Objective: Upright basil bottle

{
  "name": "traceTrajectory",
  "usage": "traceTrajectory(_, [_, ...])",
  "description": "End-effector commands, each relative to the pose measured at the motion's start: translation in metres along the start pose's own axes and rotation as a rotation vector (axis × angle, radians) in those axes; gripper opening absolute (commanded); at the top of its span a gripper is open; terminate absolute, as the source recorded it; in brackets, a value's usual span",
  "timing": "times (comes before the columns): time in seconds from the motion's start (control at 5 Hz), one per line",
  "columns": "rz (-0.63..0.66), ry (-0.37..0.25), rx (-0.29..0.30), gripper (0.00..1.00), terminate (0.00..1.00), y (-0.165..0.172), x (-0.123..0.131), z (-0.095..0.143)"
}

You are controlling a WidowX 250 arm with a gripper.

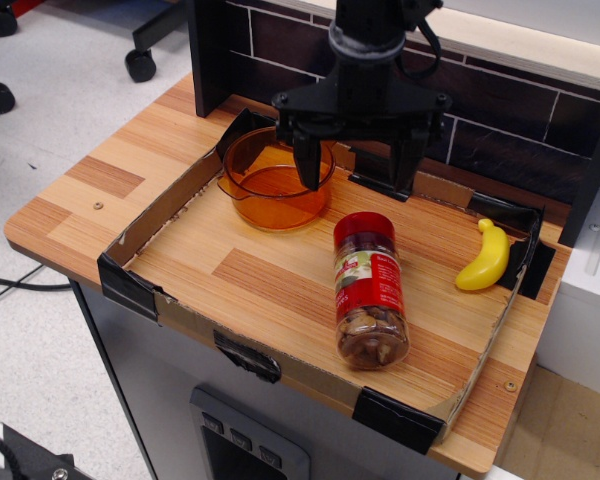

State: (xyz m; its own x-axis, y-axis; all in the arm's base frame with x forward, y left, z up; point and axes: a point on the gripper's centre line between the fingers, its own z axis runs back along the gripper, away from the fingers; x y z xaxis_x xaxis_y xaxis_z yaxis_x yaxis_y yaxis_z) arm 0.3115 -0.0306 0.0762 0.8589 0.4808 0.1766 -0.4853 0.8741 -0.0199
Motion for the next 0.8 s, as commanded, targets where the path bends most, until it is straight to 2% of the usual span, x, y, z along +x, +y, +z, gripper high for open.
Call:
traceTrajectory(0.0, [0.041, -0.035, -0.055, 1.0, 0.0, -0.012, 0.003, -0.002])
traceTrajectory(0.4, [0.041, -0.038, 0.011, 1.0, 0.0, -0.016, 0.003, -0.03])
traceTrajectory(0.6, [0.032, -0.044, 0.022, 1.0, 0.0, -0.016, 0.002, -0.035])
